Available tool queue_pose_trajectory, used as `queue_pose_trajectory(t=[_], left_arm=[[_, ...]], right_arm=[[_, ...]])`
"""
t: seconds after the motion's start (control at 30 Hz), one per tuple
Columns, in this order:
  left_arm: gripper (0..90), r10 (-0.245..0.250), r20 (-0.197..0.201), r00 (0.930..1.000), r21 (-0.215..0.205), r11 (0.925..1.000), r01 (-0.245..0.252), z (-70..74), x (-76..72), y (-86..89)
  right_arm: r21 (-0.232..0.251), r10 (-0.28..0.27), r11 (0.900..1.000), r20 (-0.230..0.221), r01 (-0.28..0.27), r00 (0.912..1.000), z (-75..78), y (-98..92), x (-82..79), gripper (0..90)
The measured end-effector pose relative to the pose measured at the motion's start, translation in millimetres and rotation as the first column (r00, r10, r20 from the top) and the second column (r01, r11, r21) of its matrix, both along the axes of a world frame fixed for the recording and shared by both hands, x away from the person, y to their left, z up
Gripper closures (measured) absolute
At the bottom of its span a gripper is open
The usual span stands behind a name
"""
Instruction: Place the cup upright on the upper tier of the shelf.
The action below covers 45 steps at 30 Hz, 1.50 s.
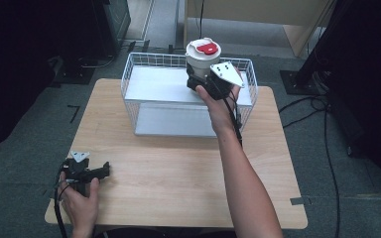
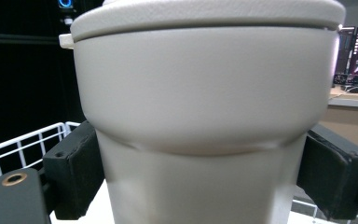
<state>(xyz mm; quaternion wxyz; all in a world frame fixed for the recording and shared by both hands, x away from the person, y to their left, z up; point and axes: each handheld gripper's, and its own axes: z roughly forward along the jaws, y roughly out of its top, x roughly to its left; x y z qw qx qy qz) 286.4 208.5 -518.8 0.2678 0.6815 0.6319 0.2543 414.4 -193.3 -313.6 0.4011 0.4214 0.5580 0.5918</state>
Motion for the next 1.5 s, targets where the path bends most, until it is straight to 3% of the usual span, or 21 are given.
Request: queue_pose_trajectory(t=[0.5, 0.77, 1.2, 1.4, 1.5], left_arm=[[0.0, -0.002, -0.002, 1.0, 0.001, 1.0, 0.002, 0.1, -0.1, 0.1], [0.0, -0.002, -0.002, 1.0, 0.001, 1.0, 0.002, 0.1, -0.1, 0.1], [0.0, -0.002, -0.002, 1.0, 0.001, 1.0, 0.002, 0.1, -0.1, 0.1], [0.0, -0.002, -0.002, 1.0, 0.002, 1.0, 0.002, 0.1, -0.1, 0.1], [0.0, 0.0, -0.001, 1.0, 0.0, 1.0, 0.0, 0.0, 0.1, -0.1]], right_arm=[[0.007, -0.018, 1.0, -0.041, 0.019, 0.999, -6.4, -1.5, 16.8, 12.2], [-0.005, -0.016, 1.0, -0.041, 0.015, 0.999, -6.8, -0.6, 14.0, 12.2], [0.015, 0.012, 1.0, -0.077, -0.011, 0.997, -4.7, -7.0, 6.9, 11.7], [0.012, 0.034, 0.999, -0.109, -0.033, 0.9935, -4.2, -8.9, 5.7, 0.1], [-0.001, 0.034, 0.999, -0.118, -0.034, 0.9925, -5.5, -8.6, 3.9, 0.0]])
